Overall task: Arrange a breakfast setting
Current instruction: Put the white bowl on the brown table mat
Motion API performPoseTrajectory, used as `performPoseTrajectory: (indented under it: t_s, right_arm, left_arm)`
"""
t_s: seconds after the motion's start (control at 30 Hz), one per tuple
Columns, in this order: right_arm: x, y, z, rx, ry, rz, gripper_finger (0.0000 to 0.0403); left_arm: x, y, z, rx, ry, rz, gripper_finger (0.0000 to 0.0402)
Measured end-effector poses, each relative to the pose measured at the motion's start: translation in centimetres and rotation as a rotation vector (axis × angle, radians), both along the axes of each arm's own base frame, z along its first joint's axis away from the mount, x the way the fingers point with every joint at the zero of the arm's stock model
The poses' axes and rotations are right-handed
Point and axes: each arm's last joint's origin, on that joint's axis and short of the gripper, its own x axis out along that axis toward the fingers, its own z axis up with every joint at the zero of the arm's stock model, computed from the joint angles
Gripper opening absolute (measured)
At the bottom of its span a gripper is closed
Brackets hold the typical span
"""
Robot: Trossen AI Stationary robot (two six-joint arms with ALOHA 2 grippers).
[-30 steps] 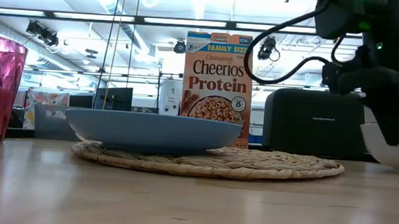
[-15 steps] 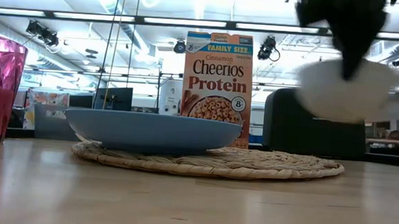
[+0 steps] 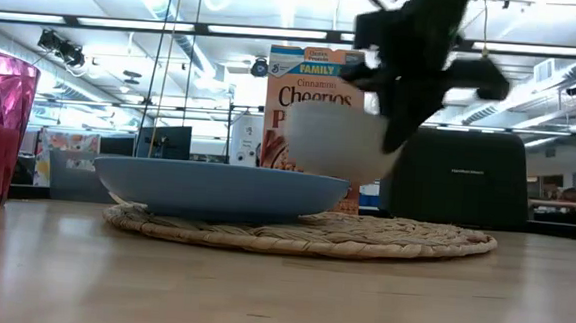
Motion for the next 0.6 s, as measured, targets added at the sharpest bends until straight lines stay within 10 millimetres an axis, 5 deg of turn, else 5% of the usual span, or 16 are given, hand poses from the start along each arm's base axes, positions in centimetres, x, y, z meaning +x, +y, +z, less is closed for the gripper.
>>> performPoseTrajectory:
  t_s: [0.27,0.6]
  right_arm:
    - [1.4,-1.6,-2.5,-0.034,0.052,0.107,0.0008]
    - [1.4,-2.2,-2.5,-0.052,0.057,0.079,0.0038]
  left_arm:
    - [0.2,0.8,0.2,-0.010,-0.011,0.035,0.0155]
    - [0.4,1.2,0.3,-0.017,-0.024,0.056,0.0155]
